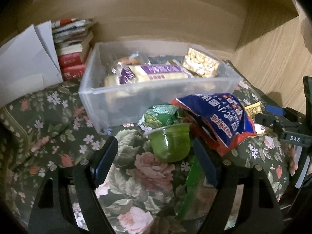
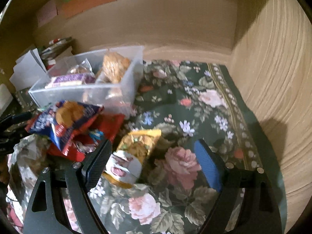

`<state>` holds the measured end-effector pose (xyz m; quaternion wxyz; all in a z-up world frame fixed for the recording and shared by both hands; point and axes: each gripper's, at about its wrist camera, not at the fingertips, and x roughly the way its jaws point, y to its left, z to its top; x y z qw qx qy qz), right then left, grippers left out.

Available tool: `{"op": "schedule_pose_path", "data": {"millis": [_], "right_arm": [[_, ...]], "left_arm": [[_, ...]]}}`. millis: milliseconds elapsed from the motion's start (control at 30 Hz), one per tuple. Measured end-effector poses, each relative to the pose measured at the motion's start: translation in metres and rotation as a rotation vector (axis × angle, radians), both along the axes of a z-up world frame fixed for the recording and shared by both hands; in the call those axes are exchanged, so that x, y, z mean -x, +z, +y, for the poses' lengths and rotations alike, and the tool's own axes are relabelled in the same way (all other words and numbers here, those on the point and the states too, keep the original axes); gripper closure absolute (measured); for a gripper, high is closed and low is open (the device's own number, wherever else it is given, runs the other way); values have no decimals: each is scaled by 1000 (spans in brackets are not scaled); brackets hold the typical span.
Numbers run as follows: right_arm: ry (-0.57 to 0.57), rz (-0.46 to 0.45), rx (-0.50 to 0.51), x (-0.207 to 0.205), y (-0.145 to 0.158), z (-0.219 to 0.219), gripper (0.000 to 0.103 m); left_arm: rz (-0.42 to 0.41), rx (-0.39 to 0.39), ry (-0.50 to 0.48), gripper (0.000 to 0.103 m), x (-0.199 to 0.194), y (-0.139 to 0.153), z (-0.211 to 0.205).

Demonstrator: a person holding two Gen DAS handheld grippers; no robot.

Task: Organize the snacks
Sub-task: 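Move both tools back toward the remaining snacks, then grasp the green jelly cup with the left tool while the right tool grasps the yellow snack bag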

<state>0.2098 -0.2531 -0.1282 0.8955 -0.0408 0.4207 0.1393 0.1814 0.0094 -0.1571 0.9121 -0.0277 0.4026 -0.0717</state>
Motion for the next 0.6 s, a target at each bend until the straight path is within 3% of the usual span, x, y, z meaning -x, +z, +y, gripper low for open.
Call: {"op": "schedule_pose_path", "data": {"millis": [133,200,300,467,600], "right_arm": [[16,29,-10,-1,-7,2,20],[33,41,-10,-3,-10,5,24],[61,74,-34,-7,-16,10,33],[96,89,-46,-8,-19,16,65],[79,71,-49,-6,-17,13,69]], "left_arm": [[24,8,6,25,-10,-9,-5],[30,10,3,32,-14,-12,-8],[53,36,-13,45,-20,-16,-11],[62,64,-29,55,-23,-19,-10],[51,69,-19,55,-18,-17,-6]]}}
